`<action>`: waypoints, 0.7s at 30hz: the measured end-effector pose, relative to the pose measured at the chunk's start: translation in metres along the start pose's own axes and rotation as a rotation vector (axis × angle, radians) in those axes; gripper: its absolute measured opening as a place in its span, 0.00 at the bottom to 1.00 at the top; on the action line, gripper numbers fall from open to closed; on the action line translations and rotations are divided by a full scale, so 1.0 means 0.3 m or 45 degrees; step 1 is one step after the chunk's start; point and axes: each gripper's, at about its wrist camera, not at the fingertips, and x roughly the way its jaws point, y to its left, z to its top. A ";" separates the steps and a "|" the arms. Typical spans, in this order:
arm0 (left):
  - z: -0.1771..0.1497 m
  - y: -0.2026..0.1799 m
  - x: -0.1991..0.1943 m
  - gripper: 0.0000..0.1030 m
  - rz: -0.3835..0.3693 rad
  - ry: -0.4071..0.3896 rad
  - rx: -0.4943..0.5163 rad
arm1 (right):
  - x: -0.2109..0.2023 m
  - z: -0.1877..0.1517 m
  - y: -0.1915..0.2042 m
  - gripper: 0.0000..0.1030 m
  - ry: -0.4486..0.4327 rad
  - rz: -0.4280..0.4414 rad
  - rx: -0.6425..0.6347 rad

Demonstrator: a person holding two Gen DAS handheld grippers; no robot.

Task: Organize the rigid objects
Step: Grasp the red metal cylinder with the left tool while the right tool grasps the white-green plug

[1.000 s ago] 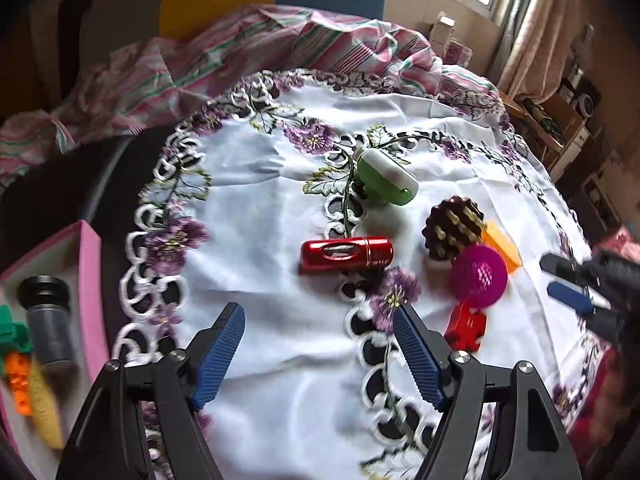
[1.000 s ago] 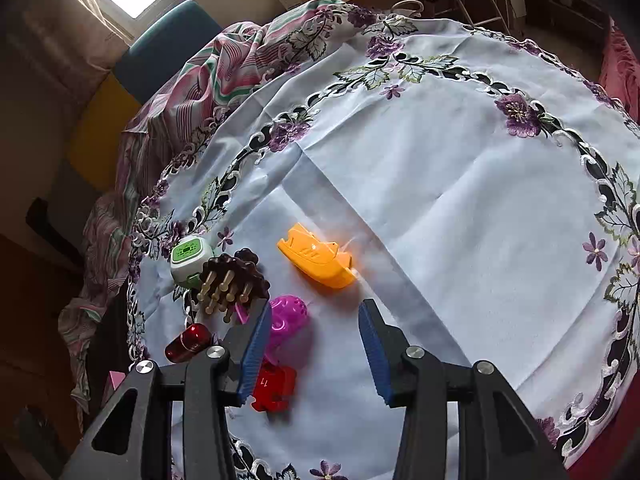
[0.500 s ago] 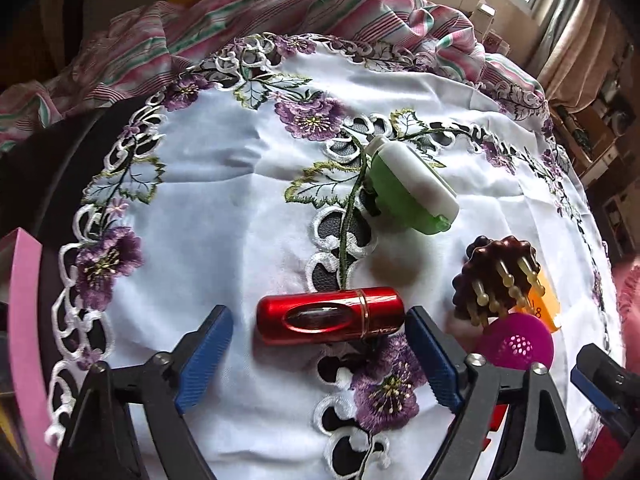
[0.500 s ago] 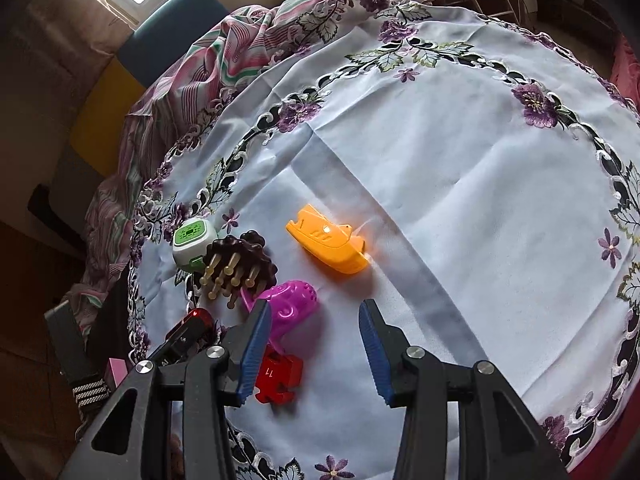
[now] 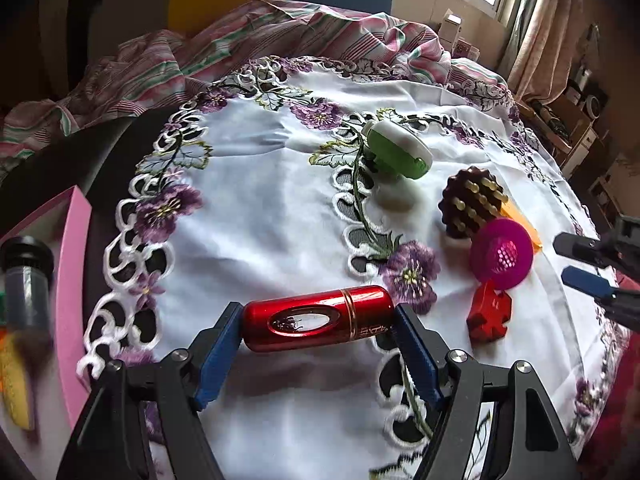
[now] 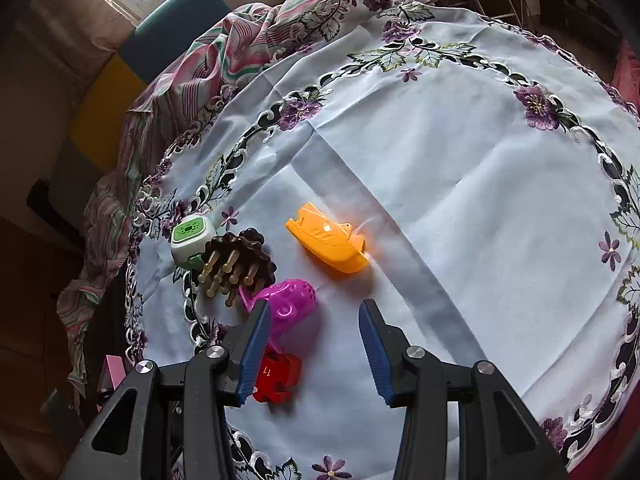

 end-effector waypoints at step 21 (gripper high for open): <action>-0.132 0.217 -0.316 0.73 -0.051 -0.147 -0.090 | 0.203 0.101 0.562 0.51 0.080 -0.048 -0.748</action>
